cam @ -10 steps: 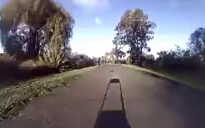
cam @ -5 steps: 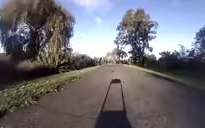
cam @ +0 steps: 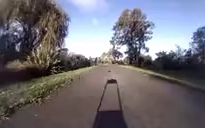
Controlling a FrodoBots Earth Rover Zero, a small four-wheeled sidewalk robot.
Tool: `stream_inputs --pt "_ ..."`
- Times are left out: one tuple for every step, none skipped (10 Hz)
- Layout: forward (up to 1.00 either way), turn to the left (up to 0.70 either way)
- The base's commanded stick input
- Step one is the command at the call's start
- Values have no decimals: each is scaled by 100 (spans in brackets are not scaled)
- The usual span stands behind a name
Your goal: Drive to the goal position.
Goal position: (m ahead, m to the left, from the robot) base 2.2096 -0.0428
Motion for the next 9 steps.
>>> stream_inputs --pt "100 0" --pt "100 0" --pt "100 0" --pt "100 0" --pt "100 0" --pt "100 0" --pt "100 0" --pt "100 0" --pt "100 0"
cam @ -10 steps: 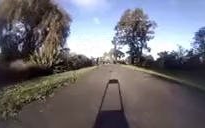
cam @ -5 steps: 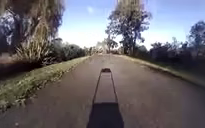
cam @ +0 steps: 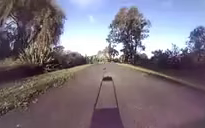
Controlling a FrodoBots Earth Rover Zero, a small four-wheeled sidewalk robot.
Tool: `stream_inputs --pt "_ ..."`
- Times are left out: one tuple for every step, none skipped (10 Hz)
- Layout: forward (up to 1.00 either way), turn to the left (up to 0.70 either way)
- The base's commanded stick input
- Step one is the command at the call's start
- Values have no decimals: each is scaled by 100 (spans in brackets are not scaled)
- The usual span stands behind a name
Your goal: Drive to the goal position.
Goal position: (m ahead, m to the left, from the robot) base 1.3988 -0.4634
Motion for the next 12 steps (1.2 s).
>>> stream_inputs --pt "100 0" --pt "100 0" --pt "100 0" --pt "100 0" --pt "100 0" --pt "100 0" --pt "100 0" --pt "100 0" --pt "100 0" --pt "100 0" --pt "100 0" --pt "100 0"
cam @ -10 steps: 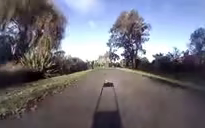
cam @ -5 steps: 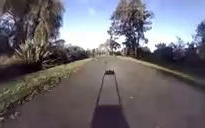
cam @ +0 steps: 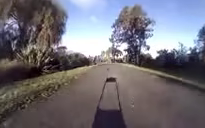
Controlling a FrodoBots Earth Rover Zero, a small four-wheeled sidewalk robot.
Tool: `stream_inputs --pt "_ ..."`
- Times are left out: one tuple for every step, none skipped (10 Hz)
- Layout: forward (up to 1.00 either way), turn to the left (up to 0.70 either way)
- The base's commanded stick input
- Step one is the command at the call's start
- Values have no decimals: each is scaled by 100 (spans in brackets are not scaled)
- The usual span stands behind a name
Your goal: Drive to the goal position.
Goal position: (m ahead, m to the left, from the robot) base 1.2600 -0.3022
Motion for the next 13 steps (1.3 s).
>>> stream_inputs --pt "100 0" --pt "100 0" --pt "100 0" --pt "100 0" --pt "100 0" --pt "100 0" --pt "100 0" --pt "100 0" --pt "100 0" --pt "100 0" --pt "100 0" --pt "100 0" --pt "100 0"
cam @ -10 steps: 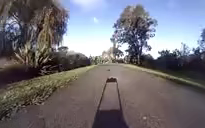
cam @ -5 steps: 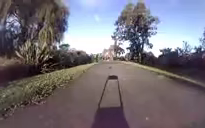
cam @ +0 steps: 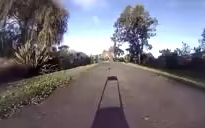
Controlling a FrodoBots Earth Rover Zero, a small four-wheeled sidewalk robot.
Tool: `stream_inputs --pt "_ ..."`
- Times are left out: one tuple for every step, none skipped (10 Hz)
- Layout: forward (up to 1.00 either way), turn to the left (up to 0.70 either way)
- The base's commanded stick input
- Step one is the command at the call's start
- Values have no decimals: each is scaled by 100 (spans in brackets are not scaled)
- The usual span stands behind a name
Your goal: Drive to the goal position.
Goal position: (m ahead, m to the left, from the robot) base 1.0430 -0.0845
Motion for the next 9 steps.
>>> stream_inputs --pt "100 0" --pt "100 0" --pt "100 0" --pt "100 0" --pt "100 0" --pt "100 0" --pt "100 0" --pt "100 0" --pt "100 0"
